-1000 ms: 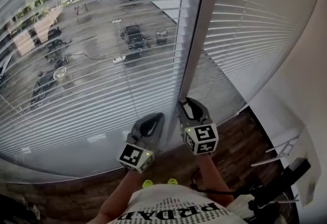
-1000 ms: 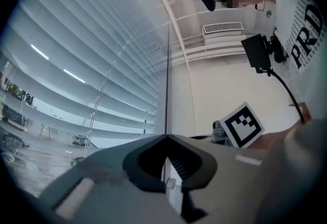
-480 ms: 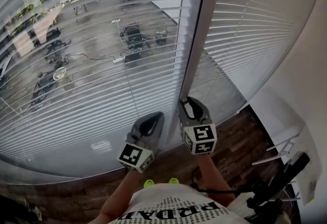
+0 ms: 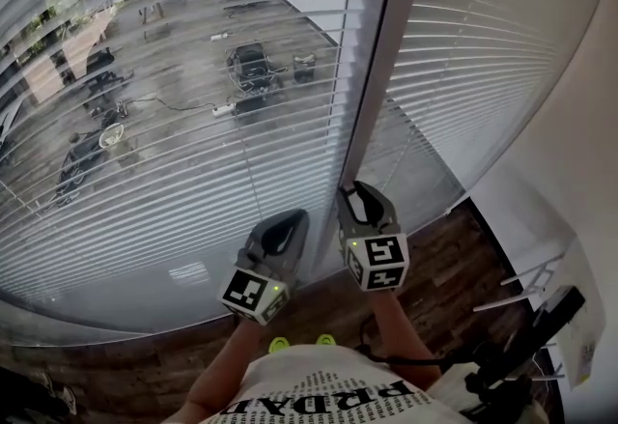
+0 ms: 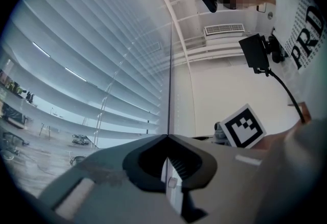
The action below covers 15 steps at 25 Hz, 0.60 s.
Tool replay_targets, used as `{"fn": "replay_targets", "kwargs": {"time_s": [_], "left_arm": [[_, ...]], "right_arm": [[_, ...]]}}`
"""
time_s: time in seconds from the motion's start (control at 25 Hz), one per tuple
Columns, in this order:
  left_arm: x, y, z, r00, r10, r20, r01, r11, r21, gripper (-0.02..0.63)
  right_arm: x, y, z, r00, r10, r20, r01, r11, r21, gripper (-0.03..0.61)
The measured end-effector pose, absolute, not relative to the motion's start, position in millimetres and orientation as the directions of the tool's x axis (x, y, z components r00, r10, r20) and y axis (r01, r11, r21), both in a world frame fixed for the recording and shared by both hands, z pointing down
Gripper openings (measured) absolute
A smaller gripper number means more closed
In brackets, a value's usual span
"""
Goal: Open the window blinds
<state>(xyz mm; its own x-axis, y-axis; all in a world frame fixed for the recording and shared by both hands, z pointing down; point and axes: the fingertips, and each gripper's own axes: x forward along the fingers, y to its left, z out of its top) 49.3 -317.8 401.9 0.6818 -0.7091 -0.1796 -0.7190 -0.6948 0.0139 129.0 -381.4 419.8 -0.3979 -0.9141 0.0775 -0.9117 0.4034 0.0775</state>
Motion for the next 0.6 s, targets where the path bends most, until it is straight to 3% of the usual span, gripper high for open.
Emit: {"fn": "replay_targets", "kwargs": {"time_s": [0.6], "left_arm": [[57.9, -323.2, 398.3, 0.684, -0.703, -0.195, -0.707, -0.704, 0.060, -0.008]], "right_arm": [[131.9, -387.3, 425.5, -0.388, -0.919, 0.069, -0.913, 0.394, 0.109, 0.124]]}}
